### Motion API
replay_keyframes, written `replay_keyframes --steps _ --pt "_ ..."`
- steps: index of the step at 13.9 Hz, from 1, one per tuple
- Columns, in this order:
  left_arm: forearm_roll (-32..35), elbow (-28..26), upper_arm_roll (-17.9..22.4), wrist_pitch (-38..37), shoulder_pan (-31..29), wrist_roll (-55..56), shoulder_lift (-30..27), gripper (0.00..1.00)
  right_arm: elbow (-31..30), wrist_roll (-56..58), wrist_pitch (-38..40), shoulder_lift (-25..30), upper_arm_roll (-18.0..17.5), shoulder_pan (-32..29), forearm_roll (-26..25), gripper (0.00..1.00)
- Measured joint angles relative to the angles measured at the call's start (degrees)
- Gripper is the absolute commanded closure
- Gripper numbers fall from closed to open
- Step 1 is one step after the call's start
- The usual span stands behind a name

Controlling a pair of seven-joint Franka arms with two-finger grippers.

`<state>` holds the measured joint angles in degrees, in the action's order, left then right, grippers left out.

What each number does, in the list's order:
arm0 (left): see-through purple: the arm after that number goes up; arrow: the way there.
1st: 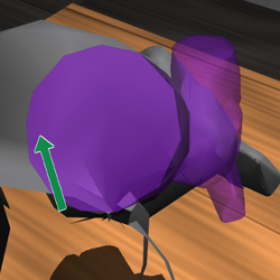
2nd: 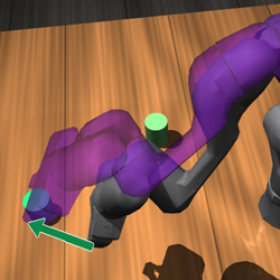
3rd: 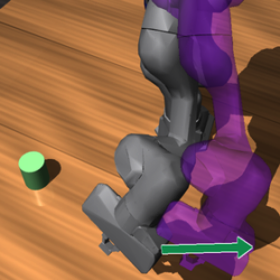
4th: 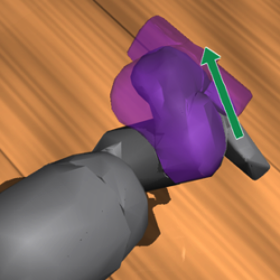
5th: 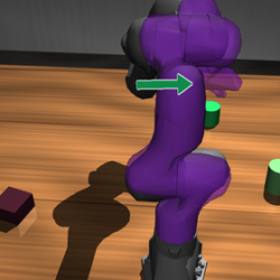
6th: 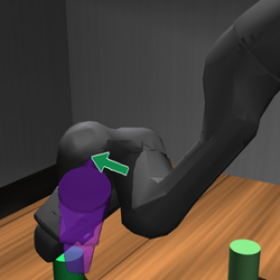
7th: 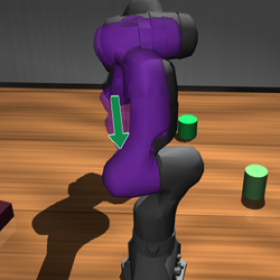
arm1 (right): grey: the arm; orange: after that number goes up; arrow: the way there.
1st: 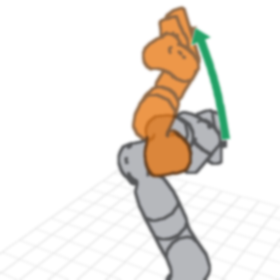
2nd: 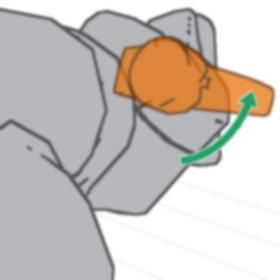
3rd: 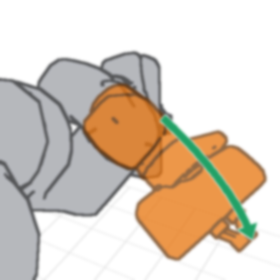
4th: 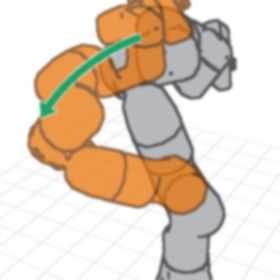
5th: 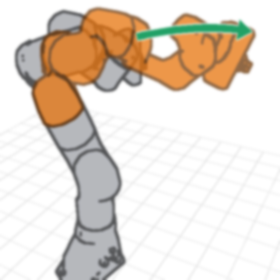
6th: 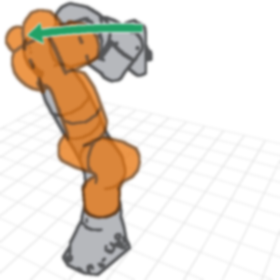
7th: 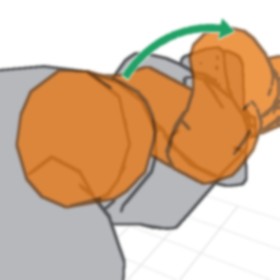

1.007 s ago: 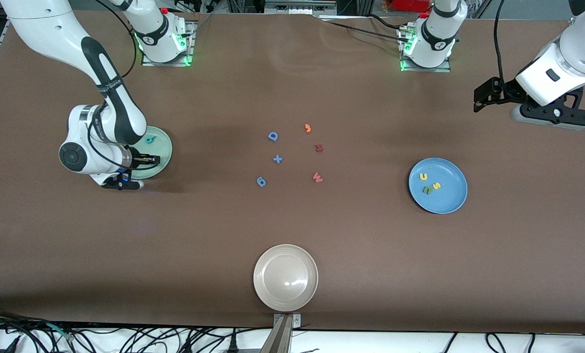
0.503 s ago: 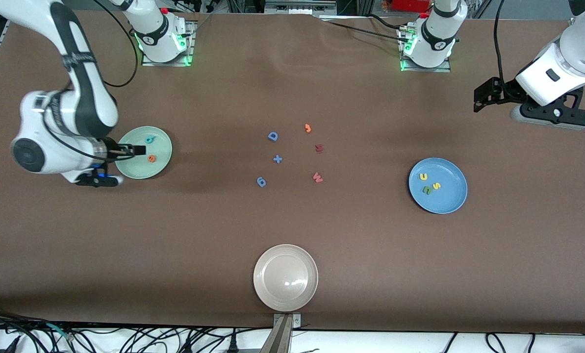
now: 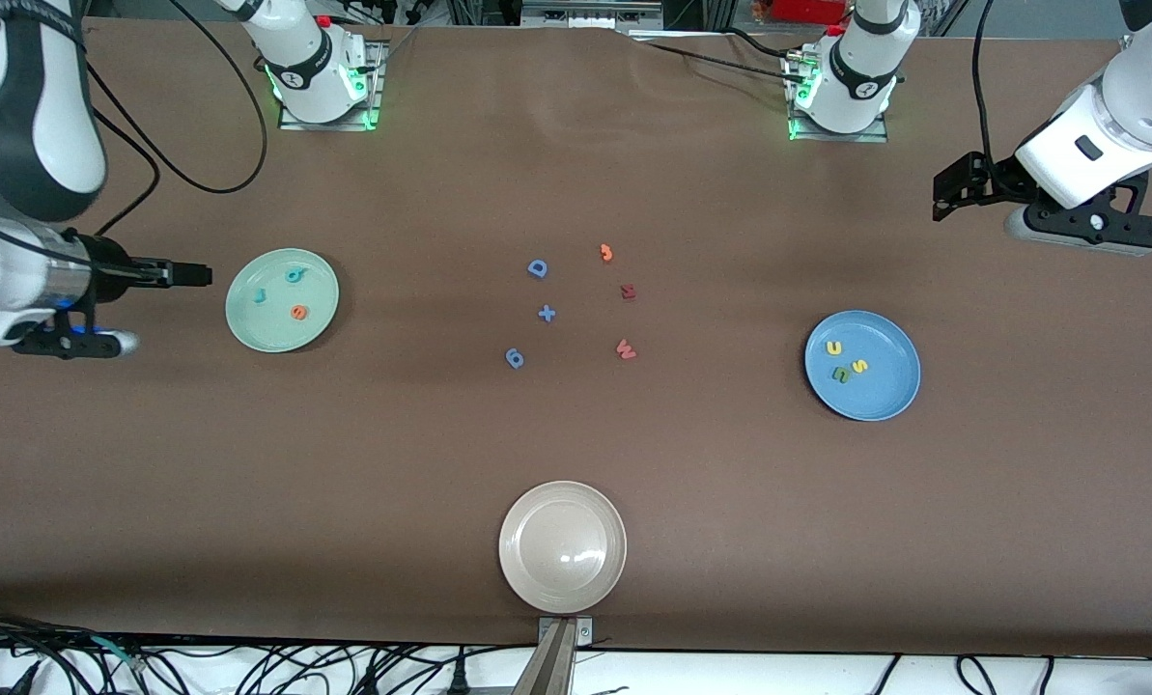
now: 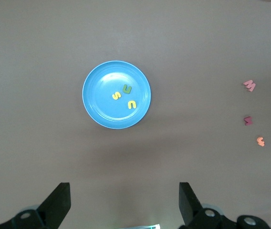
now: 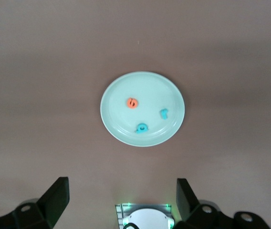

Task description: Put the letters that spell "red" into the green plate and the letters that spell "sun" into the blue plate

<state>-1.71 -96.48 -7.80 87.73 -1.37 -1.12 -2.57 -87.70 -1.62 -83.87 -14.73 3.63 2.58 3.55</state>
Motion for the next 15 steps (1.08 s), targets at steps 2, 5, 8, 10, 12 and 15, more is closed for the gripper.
replay_keyframes --steps 2,5,8,10,12,15 --pt "0.0 0.0 0.0 0.0 0.0 0.0 0.0 0.0 0.6 0.0 -1.4 2.6 -0.5 -0.7 -0.2 0.01" --pt "0.0 0.0 0.0 0.0 0.0 0.0 0.0 0.0 0.5 0.0 -4.0 4.6 -4.4 -3.4 -3.2 0.01" --pt "0.0 0.0 0.0 0.0 0.0 0.0 0.0 0.0 0.1 0.0 -7.4 5.0 -7.7 -5.5 -4.8 0.01" --pt "0.0 0.0 0.0 0.0 0.0 0.0 0.0 0.0 -1.1 0.0 -10.4 5.8 -7.9 -6.0 -4.8 0.01" --pt "0.0 0.0 0.0 0.0 0.0 0.0 0.0 0.0 -2.1 0.1 -11.8 6.7 -7.9 -6.2 -4.8 0.0" --pt "0.0 0.0 0.0 0.0 0.0 0.0 0.0 0.0 -2.3 0.0 -12.0 7.4 -7.9 -6.3 -4.8 0.01"
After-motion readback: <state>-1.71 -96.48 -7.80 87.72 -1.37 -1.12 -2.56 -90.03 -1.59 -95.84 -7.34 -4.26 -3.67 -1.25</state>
